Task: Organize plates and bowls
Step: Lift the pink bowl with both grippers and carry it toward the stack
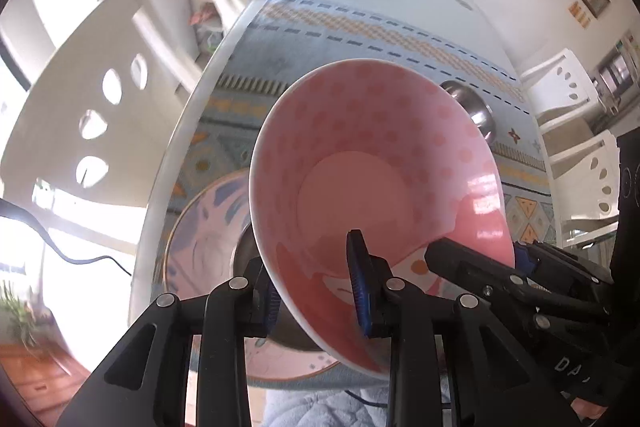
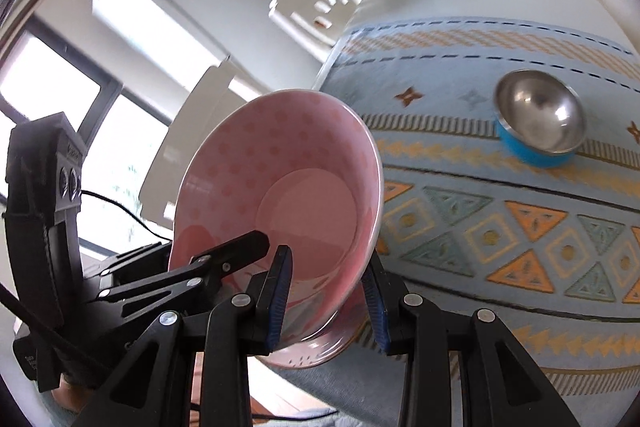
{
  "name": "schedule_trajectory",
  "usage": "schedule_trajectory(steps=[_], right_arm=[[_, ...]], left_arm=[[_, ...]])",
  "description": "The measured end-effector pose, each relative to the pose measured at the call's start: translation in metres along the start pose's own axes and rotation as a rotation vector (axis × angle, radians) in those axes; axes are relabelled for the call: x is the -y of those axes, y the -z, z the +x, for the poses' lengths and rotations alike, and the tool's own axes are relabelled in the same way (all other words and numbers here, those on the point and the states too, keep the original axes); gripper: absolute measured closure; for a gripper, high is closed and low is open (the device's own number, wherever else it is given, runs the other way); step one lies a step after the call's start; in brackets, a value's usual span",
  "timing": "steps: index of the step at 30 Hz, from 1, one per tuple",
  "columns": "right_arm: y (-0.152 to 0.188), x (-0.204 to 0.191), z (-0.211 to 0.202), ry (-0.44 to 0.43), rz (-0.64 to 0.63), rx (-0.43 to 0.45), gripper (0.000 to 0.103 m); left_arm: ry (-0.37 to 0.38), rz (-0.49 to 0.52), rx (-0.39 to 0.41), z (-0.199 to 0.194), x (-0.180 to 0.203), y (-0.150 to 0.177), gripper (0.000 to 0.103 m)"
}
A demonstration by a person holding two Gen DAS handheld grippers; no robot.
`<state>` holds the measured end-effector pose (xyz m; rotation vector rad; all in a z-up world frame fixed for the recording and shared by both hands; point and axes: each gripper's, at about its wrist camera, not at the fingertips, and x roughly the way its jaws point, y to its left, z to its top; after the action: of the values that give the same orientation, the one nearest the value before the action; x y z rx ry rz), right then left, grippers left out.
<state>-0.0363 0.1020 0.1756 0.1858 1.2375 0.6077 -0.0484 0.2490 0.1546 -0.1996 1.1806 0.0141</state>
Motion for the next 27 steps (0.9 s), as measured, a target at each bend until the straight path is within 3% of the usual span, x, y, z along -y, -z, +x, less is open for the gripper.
schedule_trajectory(steps=[7,13,18,20,22,25,27], right_arm=[[0.010,-0.012,0.022,-0.010,-0.022,-0.086,0.069],[0.015,-0.015,0.026,-0.020,-0.028,-0.117,0.068],[0.023,-0.013,0.044,0.006,-0.041,-0.230,0.067],[0.024,-0.005,0.049,0.018,-0.011,-0.257,0.067],[0.022,0.003,0.046,0.007,0.025,-0.243,0.064],[0.015,0.011,0.031,0.028,0.042,-0.176,0.049],[0.010,0.015,0.022,0.029,0.052,-0.138,0.048]], left_arm=[[-0.008,-0.019,-0.043,0.003,-0.015,0.019,0.078],[0.025,-0.032,-0.131,0.020,-0.025,0.031,0.078],[0.049,-0.091,-0.111,0.013,-0.035,0.029,0.073],[0.023,-0.105,-0.108,0.008,-0.042,0.026,0.071],[-0.006,-0.105,-0.103,0.005,-0.049,0.023,0.071],[-0.020,-0.117,-0.108,0.003,-0.056,0.021,0.070],[-0.021,-0.121,-0.108,0.001,-0.058,0.019,0.070]])
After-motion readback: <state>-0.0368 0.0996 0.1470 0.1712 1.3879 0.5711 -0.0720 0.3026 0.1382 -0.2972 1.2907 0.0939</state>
